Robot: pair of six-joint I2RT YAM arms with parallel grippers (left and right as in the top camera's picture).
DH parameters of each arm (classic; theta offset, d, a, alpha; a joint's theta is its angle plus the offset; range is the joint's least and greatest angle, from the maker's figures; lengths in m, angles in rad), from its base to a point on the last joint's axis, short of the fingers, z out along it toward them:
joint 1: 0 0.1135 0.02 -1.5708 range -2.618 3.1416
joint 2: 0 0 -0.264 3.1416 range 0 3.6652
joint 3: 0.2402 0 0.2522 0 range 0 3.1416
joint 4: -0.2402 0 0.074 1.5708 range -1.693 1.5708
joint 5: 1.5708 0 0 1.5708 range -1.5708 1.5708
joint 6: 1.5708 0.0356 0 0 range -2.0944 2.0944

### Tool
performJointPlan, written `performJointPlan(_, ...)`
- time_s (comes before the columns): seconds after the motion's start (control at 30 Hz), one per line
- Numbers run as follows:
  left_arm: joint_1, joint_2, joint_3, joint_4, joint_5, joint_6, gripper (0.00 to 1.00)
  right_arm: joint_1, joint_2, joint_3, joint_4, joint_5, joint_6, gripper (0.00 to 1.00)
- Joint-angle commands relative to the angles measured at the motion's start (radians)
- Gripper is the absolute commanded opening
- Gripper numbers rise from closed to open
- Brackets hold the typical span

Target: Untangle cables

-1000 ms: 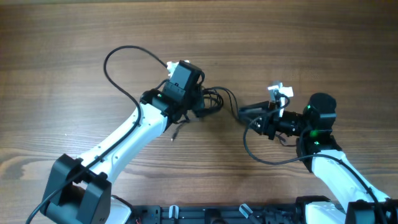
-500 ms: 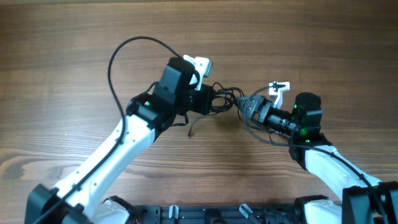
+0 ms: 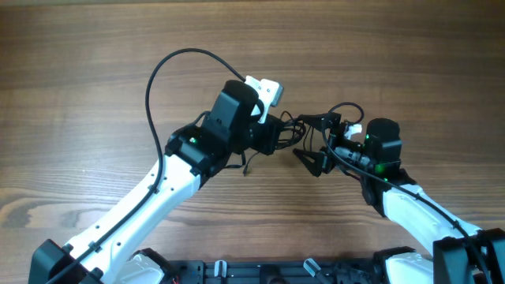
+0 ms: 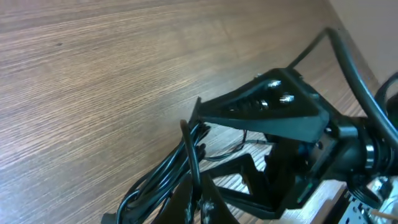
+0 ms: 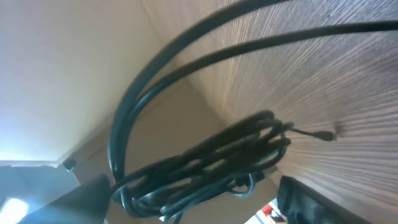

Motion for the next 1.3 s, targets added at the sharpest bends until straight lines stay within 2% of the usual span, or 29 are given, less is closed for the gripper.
performJointPlan(0.0,-0.028,-0.014,-0.002,-0.001,-0.006,0.066,0.04,0.006,0.008,0.003,0.005,0.097,0.029,0.75)
performJointPlan(0.1,-0.031,-0.014,-0.002,-0.003,-0.006,0.066,0.04,0.006,0.008,0.003,0.005,0.121,-0.005,0.51)
performJointPlan(0.13,-0.031,-0.014,-0.002,-0.002,-0.006,0.066,0.04,0.006,0.008,0.003,0.005,0.121,-0.03,0.4)
performJointPlan(0.17,-0.031,-0.014,-0.002,0.0,-0.007,0.066,0.04,0.006,0.008,0.003,0.004,0.121,-0.092,0.22)
performJointPlan(0.2,-0.031,-0.014,-0.002,0.0,-0.016,0.065,0.04,0.006,0.008,0.003,0.004,0.121,-0.124,0.09)
performJointPlan(0.23,-0.031,-0.014,-0.002,0.0,-0.027,0.065,0.04,0.006,0.008,0.003,0.004,0.122,-0.164,0.04)
performJointPlan(0.3,-0.026,-0.022,-0.002,0.002,-0.093,0.038,0.04,0.006,0.008,0.003,0.001,0.151,-0.362,0.04)
performJointPlan(0.37,0.01,-0.066,-0.002,-0.006,-0.237,-0.062,0.04,0.005,0.007,0.003,-0.031,0.176,-0.577,0.04)
performJointPlan(0.43,0.077,-0.147,-0.002,-0.028,-0.401,-0.147,0.04,0.005,0.007,0.003,-0.039,0.167,-0.72,0.04)
performJointPlan(0.47,0.105,-0.179,-0.002,-0.042,-0.45,-0.183,0.04,0.005,0.007,0.003,-0.039,0.162,-0.76,0.04)
performJointPlan(0.53,0.185,-0.272,-0.002,-0.117,-0.586,-0.348,0.04,0.005,0.007,0.003,-0.04,0.161,-0.843,0.04)
performJointPlan(0.6,0.256,-0.344,-0.002,-0.199,-0.621,-0.477,0.15,0.005,0.007,0.003,-0.04,0.161,-0.862,0.04)
performJointPlan(0.63,0.288,-0.374,-0.002,-0.238,-0.602,-0.523,0.24,0.005,0.007,0.003,-0.04,0.161,-0.864,0.04)
performJointPlan(0.7,0.312,-0.394,-0.002,-0.269,-0.509,-0.51,0.43,0.005,0.007,0.003,-0.039,0.162,-0.89,0.04)
performJointPlan(0.73,0.315,-0.394,-0.002,-0.271,-0.41,-0.451,0.62,0.005,0.007,0.003,-0.04,0.161,-0.925,0.04)
performJointPlan(0.77,0.314,-0.385,-0.002,-0.263,-0.291,-0.359,0.74,0.005,0.007,0.003,-0.04,0.151,-0.964,0.04)
performJointPlan(0.83,0.306,-0.345,-0.004,-0.253,-0.024,-0.181,0.83,0.005,0.007,0.003,-0.045,0.142,-0.989,0.04)
performJointPlan(0.9,0.28,-0.277,-0.004,-0.249,0.129,-0.117,0.86,0.005,0.007,0.003,-0.047,0.134,-1.009,0.04)
performJointPlan(1.0,0.221,-0.147,-0.004,-0.197,0.193,-0.143,0.81,0.005,0.007,0.003,-0.061,0.101,-1.11,0.05)
performJointPlan(1.17,0.139,0.09,-0.004,0.023,0.242,-0.37,0.65,0.005,0.007,0.003,-0.085,0.101,-1.124,0.04)
performJointPlan(1.27,0.11,0.183,-0.004,0.053,0.27,-0.42,0.57,0.005,0.007,0.003,-0.085,0.101,-1.124,0.04)
